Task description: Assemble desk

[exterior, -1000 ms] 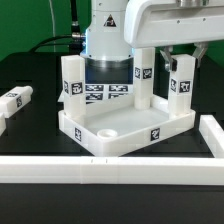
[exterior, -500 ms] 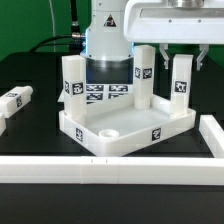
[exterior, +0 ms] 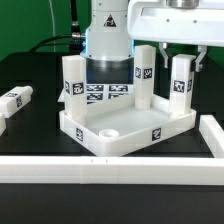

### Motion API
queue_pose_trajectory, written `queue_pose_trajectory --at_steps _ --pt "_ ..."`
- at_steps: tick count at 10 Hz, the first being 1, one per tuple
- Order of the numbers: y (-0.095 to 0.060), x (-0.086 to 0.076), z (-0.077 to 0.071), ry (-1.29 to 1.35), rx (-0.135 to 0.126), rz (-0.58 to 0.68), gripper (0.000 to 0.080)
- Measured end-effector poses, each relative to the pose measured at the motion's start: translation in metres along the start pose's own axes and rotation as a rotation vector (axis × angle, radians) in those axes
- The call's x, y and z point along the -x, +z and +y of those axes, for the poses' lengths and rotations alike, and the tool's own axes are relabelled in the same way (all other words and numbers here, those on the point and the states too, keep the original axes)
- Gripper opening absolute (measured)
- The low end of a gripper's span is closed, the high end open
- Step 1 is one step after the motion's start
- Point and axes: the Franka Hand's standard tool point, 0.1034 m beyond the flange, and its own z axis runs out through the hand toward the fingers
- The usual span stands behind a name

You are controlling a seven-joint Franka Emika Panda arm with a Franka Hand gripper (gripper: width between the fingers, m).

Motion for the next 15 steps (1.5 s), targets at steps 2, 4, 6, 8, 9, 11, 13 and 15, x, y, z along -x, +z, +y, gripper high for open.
queue_pose_trajectory --at_steps 2,4,6,8,9,11,13,15 --pt "0.0004 0.0016 -0.0007 -0.055 0.004 0.0 0.0534" --pt "-0.0006 0.0 0.0004 -0.286 0.009 0.004 0.0642" --pt "-0.0005 0.0001 0.0001 -0.468 0.012 0.004 0.0648" --pt "-0.0004 0.0001 0.0003 -0.665 0.016 0.005 0.0649" --pt "-0.0002 0.0001 0.0003 -0.719 0.019 0.005 0.0649" --pt "0.0006 -0.0003 0.0013 -0.894 0.022 0.002 0.0649" --pt "0.001 -0.0006 0.0019 -1.04 0.038 0.002 0.0649" --pt "0.001 -0.0016 0.0031 -1.138 0.043 0.001 0.0649"
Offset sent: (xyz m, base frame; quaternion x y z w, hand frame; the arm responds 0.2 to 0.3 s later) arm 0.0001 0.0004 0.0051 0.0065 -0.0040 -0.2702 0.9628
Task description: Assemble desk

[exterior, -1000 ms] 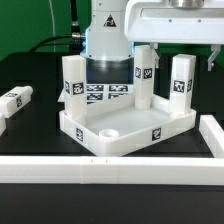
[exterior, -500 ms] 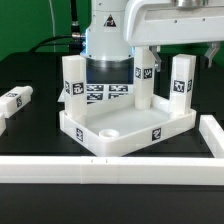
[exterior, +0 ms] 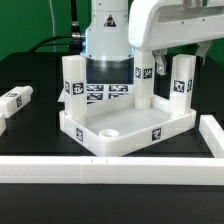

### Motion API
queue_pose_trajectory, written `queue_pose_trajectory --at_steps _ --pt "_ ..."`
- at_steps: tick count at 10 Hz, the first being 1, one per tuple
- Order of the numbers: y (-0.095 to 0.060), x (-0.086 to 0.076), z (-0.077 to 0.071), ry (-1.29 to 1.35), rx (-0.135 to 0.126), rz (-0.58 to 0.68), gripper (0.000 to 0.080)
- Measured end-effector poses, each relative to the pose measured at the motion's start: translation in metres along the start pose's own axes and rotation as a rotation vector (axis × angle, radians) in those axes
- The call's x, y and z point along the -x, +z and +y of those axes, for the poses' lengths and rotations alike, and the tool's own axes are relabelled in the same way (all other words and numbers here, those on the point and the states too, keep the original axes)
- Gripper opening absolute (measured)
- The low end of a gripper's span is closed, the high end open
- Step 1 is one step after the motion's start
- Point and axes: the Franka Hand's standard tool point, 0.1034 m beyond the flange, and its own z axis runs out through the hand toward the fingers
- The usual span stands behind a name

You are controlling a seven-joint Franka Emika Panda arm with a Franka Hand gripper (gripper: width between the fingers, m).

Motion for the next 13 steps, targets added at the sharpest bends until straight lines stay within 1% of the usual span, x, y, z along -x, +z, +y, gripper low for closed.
queue_pose_trajectory --at_steps 1,2,3,4,5,6,7,11,12,13 --pt "0.0 0.0009 0.0022 -0.079 0.0 -0.001 0.0649" --pt "0.0 0.0011 0.0027 -0.07 0.0 -0.001 0.0649" --pt "0.0 0.0012 0.0028 -0.07 0.0 -0.001 0.0562" --pt "0.0 0.0012 0.0028 -0.069 0.0 -0.001 0.0426" --pt "0.0001 0.0012 0.0028 -0.042 0.0 -0.001 0.0426" --pt "0.0001 0.0014 0.0029 -0.04 0.0 -0.001 0.0288" --pt "0.0002 0.0014 0.0029 -0.001 0.0 -0.001 0.0288" --pt "0.0003 0.001 0.0021 0.38 -0.004 -0.003 0.0288" --pt "0.0003 0.001 0.0021 0.465 -0.006 -0.002 0.0288" --pt "0.0003 0.0009 0.0019 0.57 -0.014 0.0 0.0288"
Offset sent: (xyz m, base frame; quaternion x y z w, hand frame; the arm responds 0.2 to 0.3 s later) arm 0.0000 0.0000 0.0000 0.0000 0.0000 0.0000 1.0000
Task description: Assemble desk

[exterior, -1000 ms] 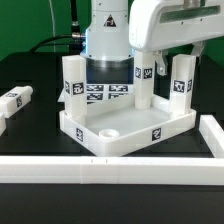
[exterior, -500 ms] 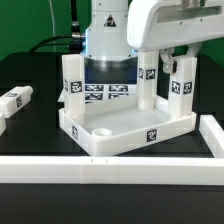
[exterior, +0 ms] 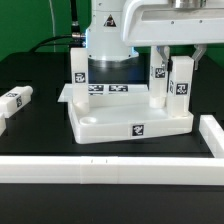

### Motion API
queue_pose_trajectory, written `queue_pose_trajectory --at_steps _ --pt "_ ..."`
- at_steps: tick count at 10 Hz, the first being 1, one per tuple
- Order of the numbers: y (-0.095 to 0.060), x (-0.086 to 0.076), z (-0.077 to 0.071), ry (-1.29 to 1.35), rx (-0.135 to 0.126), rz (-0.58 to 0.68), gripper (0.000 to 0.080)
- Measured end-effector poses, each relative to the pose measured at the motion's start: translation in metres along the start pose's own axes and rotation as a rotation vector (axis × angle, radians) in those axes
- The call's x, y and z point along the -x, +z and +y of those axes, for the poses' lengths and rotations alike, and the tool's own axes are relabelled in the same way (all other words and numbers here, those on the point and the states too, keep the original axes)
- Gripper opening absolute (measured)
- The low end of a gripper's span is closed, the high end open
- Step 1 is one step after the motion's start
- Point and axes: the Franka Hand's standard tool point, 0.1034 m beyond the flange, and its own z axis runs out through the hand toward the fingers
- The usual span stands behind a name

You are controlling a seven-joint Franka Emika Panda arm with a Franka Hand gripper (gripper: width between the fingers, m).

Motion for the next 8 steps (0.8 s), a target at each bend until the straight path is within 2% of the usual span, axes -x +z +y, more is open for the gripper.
queue_pose_trajectory --at_steps 2,3,4,5,6,8 --pt "0.0 0.0 0.0 0.128 -0.007 0.0 0.0289" --pt "0.0 0.0 0.0 0.145 -0.007 -0.001 0.0323" --pt "0.0 0.0 0.0 0.143 -0.007 -0.001 0.0459" --pt "0.0 0.0 0.0 0.143 -0.007 -0.001 0.0459" --pt "0.0 0.0 0.0 0.142 -0.008 0.0 0.061" --pt "-0.02 0.013 0.003 0.092 -0.033 0.001 0.0637"
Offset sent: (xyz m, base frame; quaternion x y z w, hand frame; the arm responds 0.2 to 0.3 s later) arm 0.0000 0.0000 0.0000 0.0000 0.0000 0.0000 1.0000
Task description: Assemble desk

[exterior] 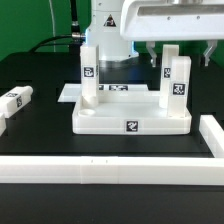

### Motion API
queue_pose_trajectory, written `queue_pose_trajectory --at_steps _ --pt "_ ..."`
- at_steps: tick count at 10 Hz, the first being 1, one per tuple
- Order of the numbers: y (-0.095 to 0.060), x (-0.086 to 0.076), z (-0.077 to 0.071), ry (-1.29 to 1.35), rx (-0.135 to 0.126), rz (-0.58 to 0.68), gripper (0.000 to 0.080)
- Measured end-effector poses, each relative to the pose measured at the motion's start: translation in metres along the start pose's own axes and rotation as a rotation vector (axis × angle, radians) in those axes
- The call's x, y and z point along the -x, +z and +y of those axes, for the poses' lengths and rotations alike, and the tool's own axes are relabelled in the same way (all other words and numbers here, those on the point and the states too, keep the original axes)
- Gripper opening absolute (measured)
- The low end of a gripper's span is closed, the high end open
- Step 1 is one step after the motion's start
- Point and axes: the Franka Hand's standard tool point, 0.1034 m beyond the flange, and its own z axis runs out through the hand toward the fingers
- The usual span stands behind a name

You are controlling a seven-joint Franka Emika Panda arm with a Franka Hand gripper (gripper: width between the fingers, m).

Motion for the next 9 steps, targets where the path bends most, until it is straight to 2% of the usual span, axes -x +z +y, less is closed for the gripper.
queue_pose_trajectory --at_steps 2,3,5,8,9 --pt "-0.024 0.015 0.025 -0.023 -0.032 -0.004 0.0649" --pt "-0.025 0.019 0.037 -0.008 -0.034 -0.006 0.0649" --pt "-0.023 0.019 0.033 -0.013 -0.031 -0.009 0.0649" --pt "-0.024 0.02 0.039 -0.017 -0.033 -0.01 0.0649" --pt "-0.028 0.033 0.067 -0.035 -0.049 -0.013 0.0649"
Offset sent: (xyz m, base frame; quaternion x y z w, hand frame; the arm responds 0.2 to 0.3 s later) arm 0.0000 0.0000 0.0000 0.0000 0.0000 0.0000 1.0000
